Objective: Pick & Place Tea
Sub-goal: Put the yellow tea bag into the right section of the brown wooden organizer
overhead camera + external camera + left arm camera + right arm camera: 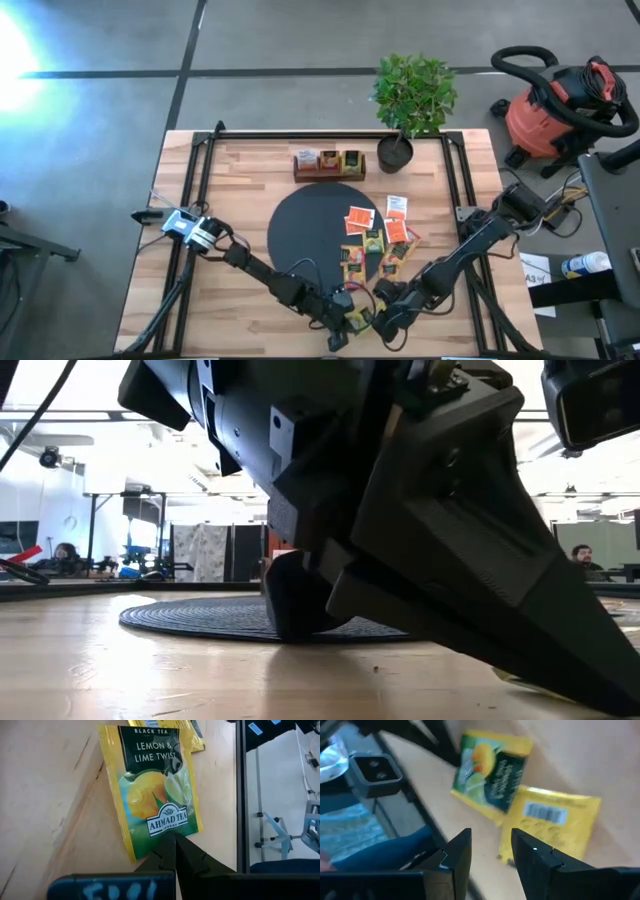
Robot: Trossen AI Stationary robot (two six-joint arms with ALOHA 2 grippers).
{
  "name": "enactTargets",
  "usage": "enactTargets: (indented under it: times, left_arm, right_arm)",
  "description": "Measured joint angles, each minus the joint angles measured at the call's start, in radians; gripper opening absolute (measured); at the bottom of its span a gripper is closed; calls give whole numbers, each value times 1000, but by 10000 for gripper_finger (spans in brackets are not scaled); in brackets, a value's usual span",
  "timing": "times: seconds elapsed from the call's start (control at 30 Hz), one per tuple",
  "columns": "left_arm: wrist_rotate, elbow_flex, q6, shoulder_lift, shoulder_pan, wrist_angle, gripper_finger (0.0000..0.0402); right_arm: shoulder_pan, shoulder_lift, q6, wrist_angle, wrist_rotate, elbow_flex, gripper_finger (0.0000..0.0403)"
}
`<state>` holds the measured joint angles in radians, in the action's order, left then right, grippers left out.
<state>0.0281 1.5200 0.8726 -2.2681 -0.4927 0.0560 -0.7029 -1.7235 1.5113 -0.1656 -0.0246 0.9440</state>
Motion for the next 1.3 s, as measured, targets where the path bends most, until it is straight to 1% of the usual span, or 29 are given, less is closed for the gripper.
enactTargets:
  times: [0.07, 0.2, 0.7, 0.93, 1.0, 1.1, 1.3]
  left_arm:
    - [0, -3, 0, 0, 0, -1, 0]
    - [9, -8, 13, 0, 0, -2, 0]
    - [65, -18, 22, -2, 0, 23, 0]
    - [94, -19, 23, -2, 0, 33, 0]
    - [97, -19, 23, -2, 0, 35, 0]
    - [105, -19, 24, -3, 0, 38, 0]
    - [120, -18, 31, -3, 0, 39, 0]
  right_arm:
    - [2, 5, -2, -27, -21, -1, 137]
    - [11, 6, -11, -23, -20, -11, 137]
    - [33, -68, -24, 39, -25, -11, 137]
    - [62, -69, -86, 42, -28, -3, 133]
    - [66, -68, -103, 41, -28, -2, 124]
    - [66, -67, -120, 42, -28, -2, 98]
    - [66, -65, -134, 42, -25, -2, 20]
